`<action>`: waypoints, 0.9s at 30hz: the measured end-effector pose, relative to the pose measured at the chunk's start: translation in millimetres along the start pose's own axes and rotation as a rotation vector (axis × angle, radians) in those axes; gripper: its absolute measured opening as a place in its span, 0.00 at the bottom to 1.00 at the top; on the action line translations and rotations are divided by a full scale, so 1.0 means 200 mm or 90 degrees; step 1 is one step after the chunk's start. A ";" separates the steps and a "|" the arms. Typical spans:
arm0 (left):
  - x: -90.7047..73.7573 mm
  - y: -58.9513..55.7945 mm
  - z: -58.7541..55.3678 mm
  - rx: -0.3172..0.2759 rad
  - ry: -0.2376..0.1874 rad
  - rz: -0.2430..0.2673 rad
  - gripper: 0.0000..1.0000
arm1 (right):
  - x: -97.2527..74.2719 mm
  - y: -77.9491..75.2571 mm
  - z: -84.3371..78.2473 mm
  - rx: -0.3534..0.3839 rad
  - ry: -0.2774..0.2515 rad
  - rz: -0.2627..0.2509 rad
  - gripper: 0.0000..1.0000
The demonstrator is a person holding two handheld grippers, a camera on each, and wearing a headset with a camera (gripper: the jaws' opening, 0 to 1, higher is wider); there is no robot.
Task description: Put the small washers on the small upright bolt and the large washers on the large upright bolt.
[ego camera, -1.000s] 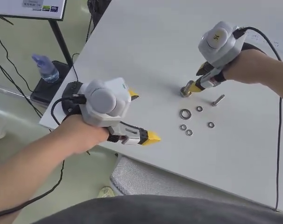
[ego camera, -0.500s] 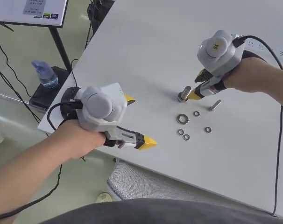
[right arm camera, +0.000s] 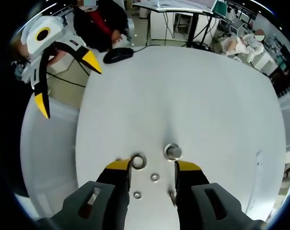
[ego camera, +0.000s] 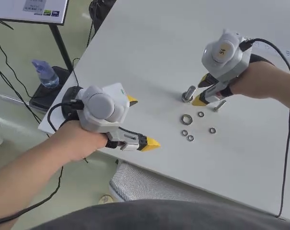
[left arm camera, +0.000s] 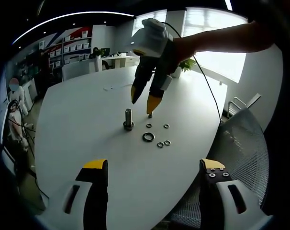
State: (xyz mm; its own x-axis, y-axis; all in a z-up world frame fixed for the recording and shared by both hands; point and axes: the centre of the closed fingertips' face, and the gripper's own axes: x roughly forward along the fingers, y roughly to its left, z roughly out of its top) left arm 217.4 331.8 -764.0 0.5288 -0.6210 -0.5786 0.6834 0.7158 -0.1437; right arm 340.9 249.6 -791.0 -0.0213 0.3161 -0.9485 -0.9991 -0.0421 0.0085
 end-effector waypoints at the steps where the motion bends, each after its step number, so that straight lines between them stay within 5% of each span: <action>1: 0.00 0.00 0.01 0.000 -0.002 -0.001 0.78 | 0.00 0.01 0.00 0.000 0.002 0.002 0.38; 17: 0.01 -0.01 0.04 0.007 -0.010 -0.006 0.86 | -0.02 0.10 -0.03 0.030 -0.004 0.004 0.38; 27: 0.01 -0.01 0.03 0.012 -0.006 0.001 0.91 | 0.04 0.14 -0.05 0.038 -0.002 0.014 0.39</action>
State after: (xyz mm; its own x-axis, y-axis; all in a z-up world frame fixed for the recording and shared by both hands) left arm 220.3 326.7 -760.0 0.5347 -0.6225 -0.5715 0.6916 0.7110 -0.1274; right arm 313.3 241.6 -801.9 -0.0438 0.3191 -0.9467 -0.9988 0.0073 0.0486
